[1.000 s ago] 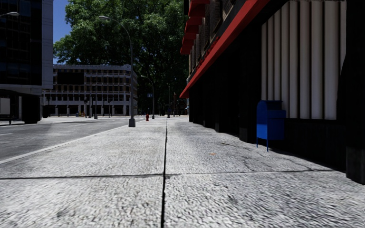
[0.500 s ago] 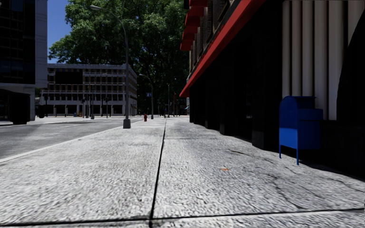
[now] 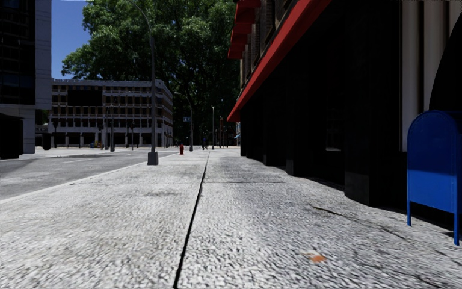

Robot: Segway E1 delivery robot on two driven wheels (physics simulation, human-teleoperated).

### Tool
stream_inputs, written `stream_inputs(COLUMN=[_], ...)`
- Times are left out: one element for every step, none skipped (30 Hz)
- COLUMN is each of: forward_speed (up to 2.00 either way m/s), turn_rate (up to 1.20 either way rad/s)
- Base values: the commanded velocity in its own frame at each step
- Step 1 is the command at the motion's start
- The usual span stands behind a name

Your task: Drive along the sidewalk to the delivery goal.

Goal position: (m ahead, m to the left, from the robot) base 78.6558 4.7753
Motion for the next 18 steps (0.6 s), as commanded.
stream_inputs(forward_speed=[2.00,2.00,2.00,2.00,2.00,2.00,2.00,2.00,2.00,2.00,2.00,2.00,2.00,2.00,2.00,2.00,2.00,2.00], turn_rate=[0.00,0.00,0.00,0.00,0.00,0.00,0.00,0.00,0.00,0.00,0.00,0.00,0.00,0.00,0.00,0.00,0.00,0.00])
